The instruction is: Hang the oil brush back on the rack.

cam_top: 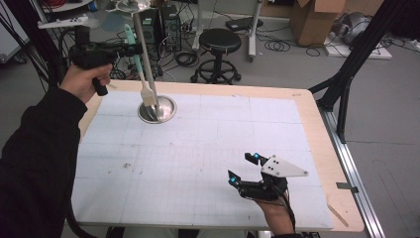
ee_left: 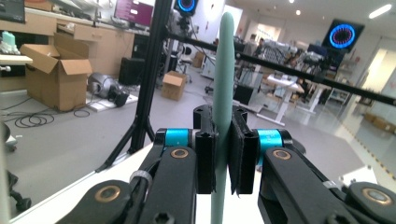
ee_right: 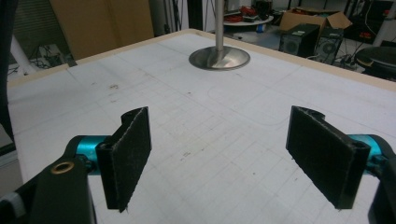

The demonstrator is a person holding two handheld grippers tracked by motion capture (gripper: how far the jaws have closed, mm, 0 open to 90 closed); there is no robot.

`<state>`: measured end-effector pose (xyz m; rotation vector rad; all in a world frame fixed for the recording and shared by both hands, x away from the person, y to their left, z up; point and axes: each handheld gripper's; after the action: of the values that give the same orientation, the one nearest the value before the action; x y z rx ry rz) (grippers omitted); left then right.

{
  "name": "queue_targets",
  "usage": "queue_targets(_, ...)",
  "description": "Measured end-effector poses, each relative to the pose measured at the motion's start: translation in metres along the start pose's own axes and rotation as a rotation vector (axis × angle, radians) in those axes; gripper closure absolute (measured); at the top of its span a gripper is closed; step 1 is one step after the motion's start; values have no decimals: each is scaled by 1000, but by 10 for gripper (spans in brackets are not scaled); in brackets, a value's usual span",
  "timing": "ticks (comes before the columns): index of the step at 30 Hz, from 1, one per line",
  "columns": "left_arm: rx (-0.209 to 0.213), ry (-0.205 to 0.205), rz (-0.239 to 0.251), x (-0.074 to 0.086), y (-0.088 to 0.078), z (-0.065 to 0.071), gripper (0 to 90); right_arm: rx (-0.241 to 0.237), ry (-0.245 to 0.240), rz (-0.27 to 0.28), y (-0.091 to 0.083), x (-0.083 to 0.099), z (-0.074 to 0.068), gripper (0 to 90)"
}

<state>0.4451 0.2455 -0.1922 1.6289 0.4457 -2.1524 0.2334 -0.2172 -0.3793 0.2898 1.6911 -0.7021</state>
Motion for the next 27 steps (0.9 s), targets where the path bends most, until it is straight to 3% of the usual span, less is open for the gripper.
queue_targets(6, -11, -21, 0, -10, 7, -16, 823, 3, 13, 9, 0, 0, 3, 206)
queue_targets(27, -48, -66, -3, -4, 23, -35, 823, -17, 13, 20, -3, -1, 1, 206)
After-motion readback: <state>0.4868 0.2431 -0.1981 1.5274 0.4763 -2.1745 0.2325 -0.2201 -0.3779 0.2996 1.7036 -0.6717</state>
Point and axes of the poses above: each handheld gripper's, and its own axes: y roughly forward along the jaws, x roughly out of its underside, z roughly to its right, and after that the axes turned 8 degrees about -x, right-handed
